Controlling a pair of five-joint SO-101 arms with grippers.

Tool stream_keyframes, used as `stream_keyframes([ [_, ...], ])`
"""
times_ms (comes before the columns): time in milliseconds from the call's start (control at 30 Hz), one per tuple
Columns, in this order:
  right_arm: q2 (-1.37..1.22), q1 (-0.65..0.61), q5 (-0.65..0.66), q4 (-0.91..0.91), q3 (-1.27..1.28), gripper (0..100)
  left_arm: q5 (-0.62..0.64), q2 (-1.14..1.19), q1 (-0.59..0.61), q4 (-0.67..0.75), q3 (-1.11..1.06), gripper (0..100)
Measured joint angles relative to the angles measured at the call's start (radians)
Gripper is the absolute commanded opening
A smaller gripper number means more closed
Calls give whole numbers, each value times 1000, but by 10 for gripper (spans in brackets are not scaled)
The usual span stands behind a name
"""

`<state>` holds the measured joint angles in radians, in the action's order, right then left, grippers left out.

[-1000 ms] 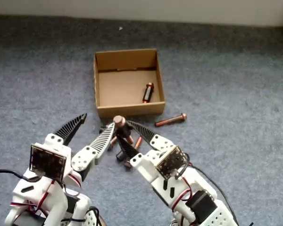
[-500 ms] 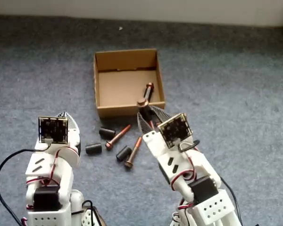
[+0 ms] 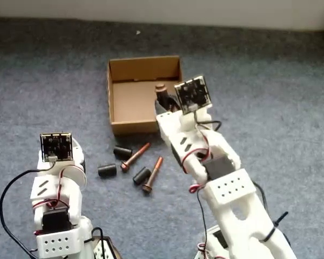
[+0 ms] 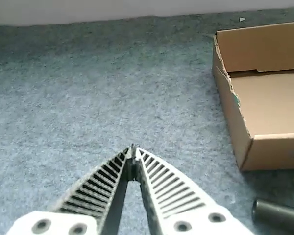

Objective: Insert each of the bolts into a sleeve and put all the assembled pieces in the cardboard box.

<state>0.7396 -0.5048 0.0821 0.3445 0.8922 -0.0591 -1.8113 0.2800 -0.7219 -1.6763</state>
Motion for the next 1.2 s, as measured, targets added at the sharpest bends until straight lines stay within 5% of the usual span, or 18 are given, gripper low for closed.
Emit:
stream_keyframes([
  [467,-680,0,-6,-353,-272,5,-98,0,-25,-31,0,7],
  [1000,-1028,21,-8,-350,-416,5,-98,0,-25,-31,0,7],
  [1200,-1092,21,-8,-103,-588,6,-98,0,-25,-31,0,7],
])
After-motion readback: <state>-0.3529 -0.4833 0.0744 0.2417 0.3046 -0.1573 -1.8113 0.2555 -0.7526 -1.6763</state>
